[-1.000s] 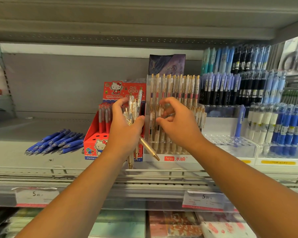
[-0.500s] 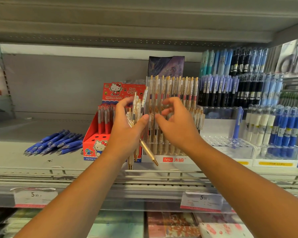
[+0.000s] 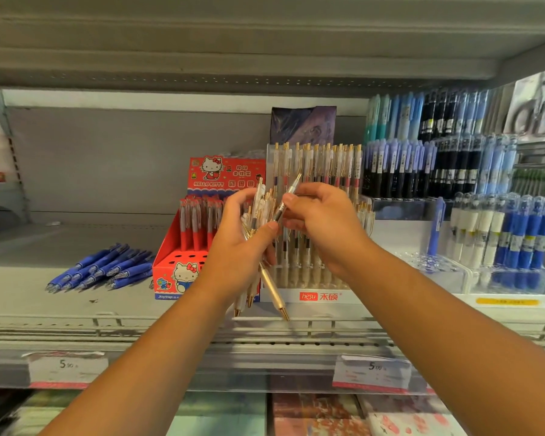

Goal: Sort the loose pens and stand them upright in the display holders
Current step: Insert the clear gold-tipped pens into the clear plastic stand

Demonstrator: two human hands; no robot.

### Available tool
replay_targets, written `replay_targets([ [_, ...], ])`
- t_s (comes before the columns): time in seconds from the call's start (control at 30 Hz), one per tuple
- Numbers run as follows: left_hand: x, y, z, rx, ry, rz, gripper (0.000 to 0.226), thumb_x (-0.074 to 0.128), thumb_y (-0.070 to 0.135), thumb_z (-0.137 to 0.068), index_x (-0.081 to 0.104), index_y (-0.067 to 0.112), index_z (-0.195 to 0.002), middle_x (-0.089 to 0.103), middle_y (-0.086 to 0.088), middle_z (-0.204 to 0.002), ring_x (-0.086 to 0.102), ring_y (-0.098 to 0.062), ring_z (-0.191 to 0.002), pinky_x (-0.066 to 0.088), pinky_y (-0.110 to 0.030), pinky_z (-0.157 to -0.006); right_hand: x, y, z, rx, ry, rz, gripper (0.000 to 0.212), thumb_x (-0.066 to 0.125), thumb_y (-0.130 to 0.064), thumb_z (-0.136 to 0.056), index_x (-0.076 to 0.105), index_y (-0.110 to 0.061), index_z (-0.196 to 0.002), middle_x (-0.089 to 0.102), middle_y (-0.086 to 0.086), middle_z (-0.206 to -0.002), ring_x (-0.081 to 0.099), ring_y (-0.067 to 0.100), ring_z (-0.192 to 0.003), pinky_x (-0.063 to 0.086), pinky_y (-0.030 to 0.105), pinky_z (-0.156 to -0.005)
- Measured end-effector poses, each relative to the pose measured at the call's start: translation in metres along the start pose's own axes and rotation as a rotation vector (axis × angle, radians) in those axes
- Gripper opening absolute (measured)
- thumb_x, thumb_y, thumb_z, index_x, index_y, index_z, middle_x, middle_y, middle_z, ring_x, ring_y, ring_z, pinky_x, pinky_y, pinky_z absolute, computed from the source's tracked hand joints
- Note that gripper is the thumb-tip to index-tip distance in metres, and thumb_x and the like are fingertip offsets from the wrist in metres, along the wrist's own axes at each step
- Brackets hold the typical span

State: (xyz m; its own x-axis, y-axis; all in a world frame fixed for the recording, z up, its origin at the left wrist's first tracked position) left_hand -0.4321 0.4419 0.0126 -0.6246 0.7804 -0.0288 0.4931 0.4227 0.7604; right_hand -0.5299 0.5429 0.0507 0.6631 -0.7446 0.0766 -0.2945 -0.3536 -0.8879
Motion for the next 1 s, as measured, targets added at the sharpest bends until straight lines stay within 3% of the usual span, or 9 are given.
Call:
replay_targets([
  [0.1,-0.003,0.001,-0.001,-0.001,0.052,-0.007,0.038,0.063,0.027,-0.092,0.048,0.052,-0.117,0.065,0.009,-0.111,0.066,-0.015,-0.084,0.056,-0.033,-0.067,-0.003,-0.001,0.003,-0.003,0.027,-0.105,0.019,0.058,-0.004,-0.096,0.056,-0.003,-0.115,0.068,0.018,-0.106,0.074,0.027,-0.089,0.062,0.037,-0.077],
  [0.17,-0.006,0.000,-0.002,-0.006,0.097,-0.021,0.041,0.061,0.022,-0.094,0.047,0.053,-0.116,0.065,0.012,-0.111,0.067,-0.015,-0.094,0.057,-0.038,-0.076,-0.009,-0.005,0.004,-0.034,0.069,-0.170,0.018,0.056,-0.004,-0.097,0.055,-0.003,-0.115,0.066,0.016,-0.102,0.074,0.024,-0.084,0.062,0.036,-0.074],
  [0.3,-0.010,-0.004,-0.004,-0.022,0.152,0.039,0.044,0.062,0.012,-0.094,0.047,0.045,-0.119,0.067,0.013,-0.091,0.064,-0.009,-0.064,0.052,-0.023,-0.056,-0.031,-0.016,0.003,-0.146,0.217,-0.126,0.022,0.058,-0.005,-0.097,0.052,-0.009,-0.118,0.064,0.008,-0.097,0.074,0.016,-0.076,0.061,0.028,-0.066],
  [0.43,-0.010,-0.005,-0.005,-0.025,0.148,0.020,0.046,0.061,0.012,-0.094,0.046,0.049,-0.116,0.066,0.011,-0.088,0.061,-0.008,-0.064,0.049,-0.020,-0.055,-0.045,-0.018,0.004,-0.262,0.276,0.151,0.032,0.062,-0.008,-0.095,0.047,-0.024,-0.118,0.062,0.002,-0.094,0.073,0.020,-0.080,0.062,0.031,-0.062],
  [0.57,-0.010,-0.005,-0.005,-0.025,0.152,-0.003,0.046,0.062,0.014,-0.094,0.044,0.045,-0.123,0.065,0.003,-0.104,0.062,-0.010,-0.072,0.049,-0.024,-0.059,-0.043,-0.013,0.004,-0.341,0.250,0.368,0.031,0.066,-0.013,-0.093,0.049,-0.027,-0.115,0.061,-0.002,-0.095,0.070,0.021,-0.080,0.062,0.040,-0.064],
  [0.67,-0.010,-0.004,-0.005,-0.020,0.159,0.005,0.046,0.061,0.013,-0.095,0.043,0.044,-0.124,0.064,0.001,-0.103,0.061,-0.008,-0.067,0.049,-0.020,-0.056,-0.039,-0.008,0.005,-0.396,0.254,0.482,0.030,0.068,-0.018,-0.092,0.049,-0.030,-0.112,0.061,-0.008,-0.092,0.068,0.014,-0.075,0.061,0.040,-0.067],
  [0.87,-0.010,-0.001,-0.003,0.000,0.164,-0.008,0.045,0.061,0.012,-0.095,0.044,0.043,-0.123,0.065,0.016,-0.100,0.063,-0.007,-0.073,0.049,-0.017,-0.056,-0.028,0.005,0.004,-0.389,0.182,0.606,0.030,0.071,-0.021,-0.089,0.050,-0.030,-0.107,0.059,-0.011,-0.089,0.066,0.011,-0.073,0.061,0.038,-0.069],
  [1.0,-0.010,0.000,-0.002,0.010,0.174,-0.031,0.046,0.061,0.013,-0.095,0.043,0.041,-0.126,0.060,0.014,-0.114,0.061,-0.018,-0.095,0.053,-0.032,-0.075,-0.021,0.017,0.005,-0.314,0.044,0.700,0.031,0.076,-0.021,-0.084,0.052,-0.029,-0.101,0.062,-0.004,-0.082,0.066,0.012,-0.069,0.061,0.036,-0.065],
])
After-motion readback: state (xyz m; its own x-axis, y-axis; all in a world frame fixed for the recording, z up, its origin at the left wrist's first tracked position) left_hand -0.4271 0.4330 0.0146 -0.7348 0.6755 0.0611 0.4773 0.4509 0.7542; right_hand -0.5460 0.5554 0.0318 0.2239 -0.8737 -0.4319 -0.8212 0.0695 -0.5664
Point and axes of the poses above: each hand's wrist, its own z-axis away from the middle knuckle, its own x-axis out of the palm, y = z × x, the point moved 5 cm from there along -z, towards the middle knuckle
